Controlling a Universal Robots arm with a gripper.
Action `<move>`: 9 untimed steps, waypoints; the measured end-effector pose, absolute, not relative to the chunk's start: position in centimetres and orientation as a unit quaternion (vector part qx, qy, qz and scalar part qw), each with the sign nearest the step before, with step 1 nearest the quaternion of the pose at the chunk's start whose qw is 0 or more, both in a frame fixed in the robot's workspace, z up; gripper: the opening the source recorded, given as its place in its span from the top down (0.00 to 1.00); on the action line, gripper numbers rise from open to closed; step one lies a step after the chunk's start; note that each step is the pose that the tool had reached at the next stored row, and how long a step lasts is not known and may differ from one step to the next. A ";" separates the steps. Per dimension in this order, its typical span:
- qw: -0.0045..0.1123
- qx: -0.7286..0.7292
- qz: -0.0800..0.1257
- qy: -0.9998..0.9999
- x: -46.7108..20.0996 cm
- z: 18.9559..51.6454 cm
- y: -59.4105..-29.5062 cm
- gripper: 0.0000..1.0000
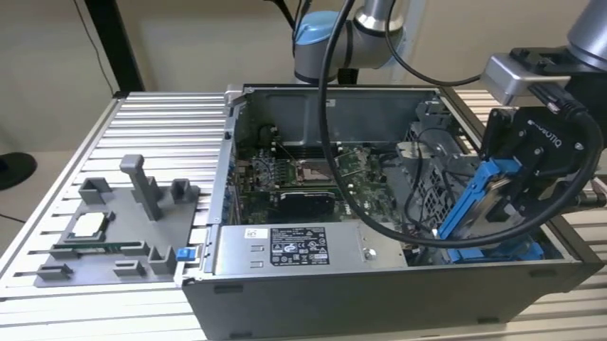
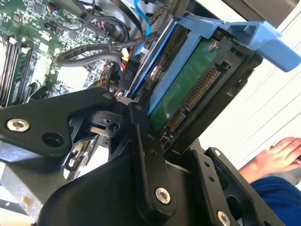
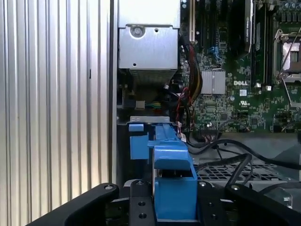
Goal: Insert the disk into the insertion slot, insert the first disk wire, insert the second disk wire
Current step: 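Insert the disk into the insertion slot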
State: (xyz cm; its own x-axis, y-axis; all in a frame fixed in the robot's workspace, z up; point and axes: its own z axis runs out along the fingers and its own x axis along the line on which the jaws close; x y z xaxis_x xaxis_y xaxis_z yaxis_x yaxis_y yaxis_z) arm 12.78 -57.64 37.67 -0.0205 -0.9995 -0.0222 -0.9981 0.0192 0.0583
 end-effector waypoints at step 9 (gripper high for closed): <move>0.012 0.700 -0.029 -0.714 12.8 36.1 -57.6 1.00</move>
